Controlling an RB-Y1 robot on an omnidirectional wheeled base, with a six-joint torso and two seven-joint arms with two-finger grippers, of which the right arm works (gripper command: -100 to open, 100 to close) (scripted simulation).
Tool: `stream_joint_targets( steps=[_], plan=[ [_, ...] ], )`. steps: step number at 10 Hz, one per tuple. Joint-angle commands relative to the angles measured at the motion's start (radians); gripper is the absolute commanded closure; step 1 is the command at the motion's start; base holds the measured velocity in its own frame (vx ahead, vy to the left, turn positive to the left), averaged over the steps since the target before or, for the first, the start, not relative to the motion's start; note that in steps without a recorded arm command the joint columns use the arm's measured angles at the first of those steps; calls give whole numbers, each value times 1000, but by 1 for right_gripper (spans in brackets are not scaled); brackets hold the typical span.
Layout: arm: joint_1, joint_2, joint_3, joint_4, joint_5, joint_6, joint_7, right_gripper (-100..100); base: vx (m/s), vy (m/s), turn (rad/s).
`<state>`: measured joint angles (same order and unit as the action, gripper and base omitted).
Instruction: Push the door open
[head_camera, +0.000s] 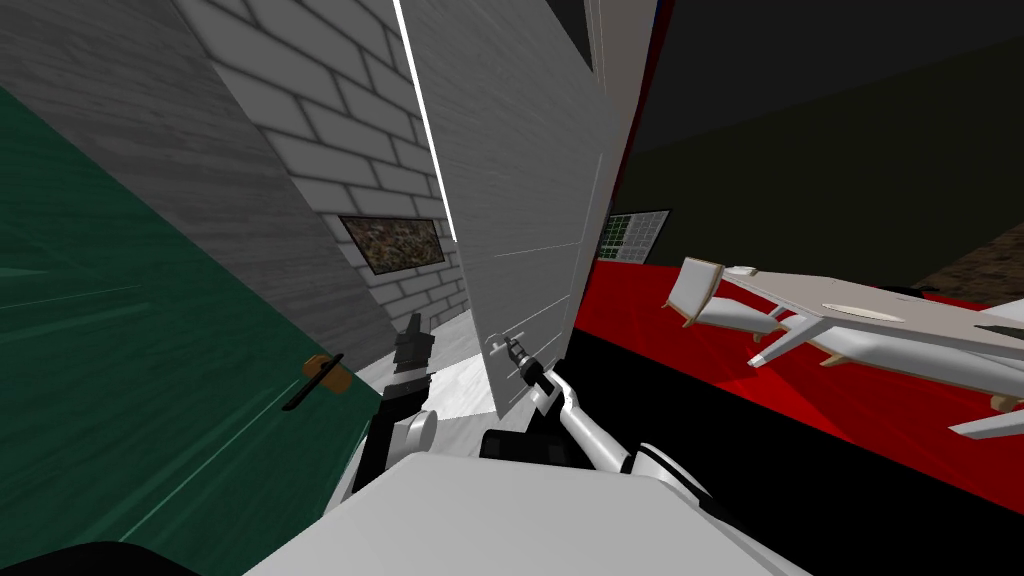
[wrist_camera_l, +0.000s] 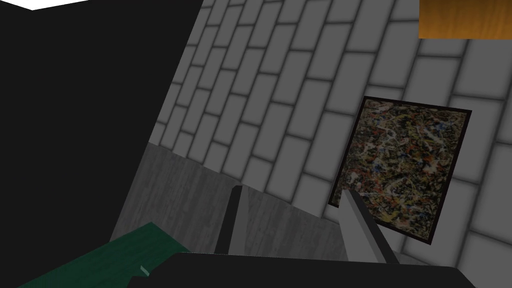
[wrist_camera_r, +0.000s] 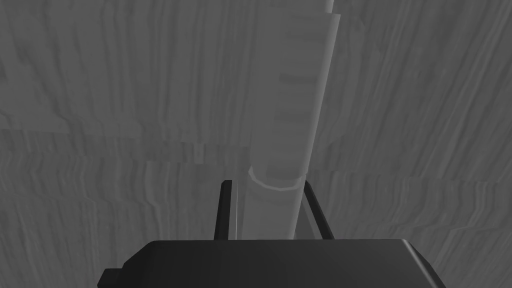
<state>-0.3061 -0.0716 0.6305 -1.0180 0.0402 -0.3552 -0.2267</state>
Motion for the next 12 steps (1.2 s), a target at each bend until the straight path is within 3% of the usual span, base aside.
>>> stream_joint_targets(
  steps=[1,12],
  plan=[
    [-11,-3,-40,15,4,-7,7,100,38,97,1],
    [-34,16,-207,79,41,-17,29,100,43,89,1]
  ],
)
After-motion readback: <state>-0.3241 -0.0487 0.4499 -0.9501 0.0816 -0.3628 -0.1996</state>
